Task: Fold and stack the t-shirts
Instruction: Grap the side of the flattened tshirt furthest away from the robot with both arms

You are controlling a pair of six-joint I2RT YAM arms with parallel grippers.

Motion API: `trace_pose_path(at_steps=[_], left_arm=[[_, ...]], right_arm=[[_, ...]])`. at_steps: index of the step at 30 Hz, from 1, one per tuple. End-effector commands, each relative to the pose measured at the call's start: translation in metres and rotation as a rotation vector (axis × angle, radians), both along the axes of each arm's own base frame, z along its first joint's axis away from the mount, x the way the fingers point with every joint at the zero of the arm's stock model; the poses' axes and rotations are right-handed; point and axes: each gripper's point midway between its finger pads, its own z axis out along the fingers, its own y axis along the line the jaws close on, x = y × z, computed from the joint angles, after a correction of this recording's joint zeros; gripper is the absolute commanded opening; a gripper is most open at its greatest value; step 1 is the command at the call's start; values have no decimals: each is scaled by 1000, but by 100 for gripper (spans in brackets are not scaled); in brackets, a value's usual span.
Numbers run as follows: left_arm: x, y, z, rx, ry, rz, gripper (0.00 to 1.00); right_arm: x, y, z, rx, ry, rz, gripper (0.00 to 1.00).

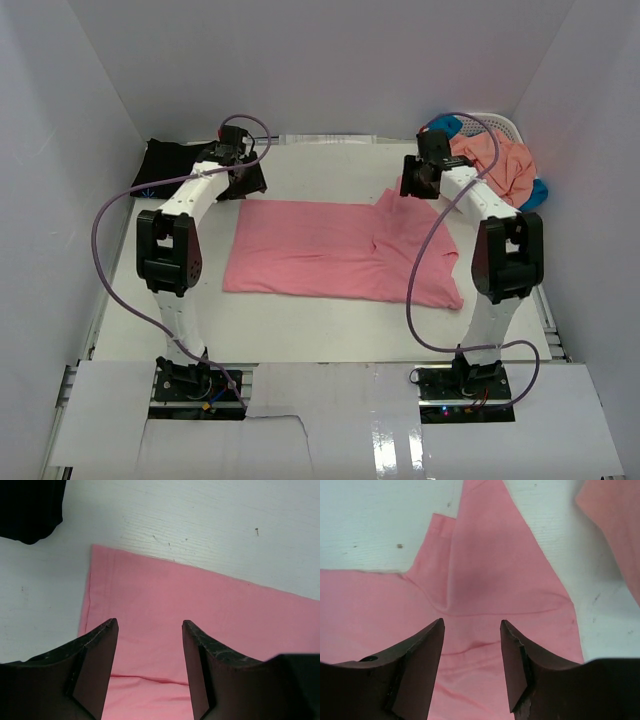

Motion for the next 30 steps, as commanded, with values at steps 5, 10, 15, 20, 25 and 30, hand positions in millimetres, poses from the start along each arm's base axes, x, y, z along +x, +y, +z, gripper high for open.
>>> trace_pose_path(at_steps=[5, 10, 15, 20, 25, 30], left_arm=[[16, 3, 12, 8, -43, 5, 65], [22, 4, 9, 17, -43, 10, 65], [26, 4, 3, 19, -33, 15, 65], [28, 2, -6, 3, -13, 16, 64], [30, 1, -9, -2, -9, 14, 64], [29, 2, -11, 3, -3, 12, 64]], right_arm=[[62, 1, -16, 35, -64, 29, 61], [89, -1, -24, 44, -84, 46, 60], [105, -6, -26, 33, -114, 47, 58], [121, -6, -34, 21, -148, 58, 56], [133, -2, -43, 47, -162, 76, 53], [146, -1, -43, 61, -207, 74, 52]])
